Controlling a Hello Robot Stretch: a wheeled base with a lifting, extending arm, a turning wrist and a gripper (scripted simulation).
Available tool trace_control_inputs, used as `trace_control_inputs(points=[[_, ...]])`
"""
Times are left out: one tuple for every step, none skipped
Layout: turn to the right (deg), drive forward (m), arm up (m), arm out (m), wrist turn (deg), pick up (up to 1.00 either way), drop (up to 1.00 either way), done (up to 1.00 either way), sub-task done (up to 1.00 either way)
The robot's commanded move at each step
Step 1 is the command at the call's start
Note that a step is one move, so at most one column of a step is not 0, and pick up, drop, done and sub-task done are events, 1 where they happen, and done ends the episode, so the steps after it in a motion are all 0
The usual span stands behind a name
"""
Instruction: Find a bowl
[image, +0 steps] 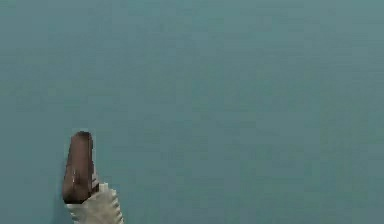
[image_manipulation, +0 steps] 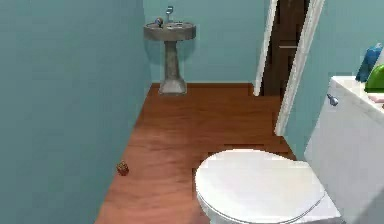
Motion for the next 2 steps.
trace_control_inputs(points=[[-45.0, 0.0, 0.0, 0.0, 0.0, 0.0, 0.0, 0.0, 0.0], [-42.0, 0.0, 0.0, 0.0, 0.0, 0.0, 0.0, 0.0, 0.0]])
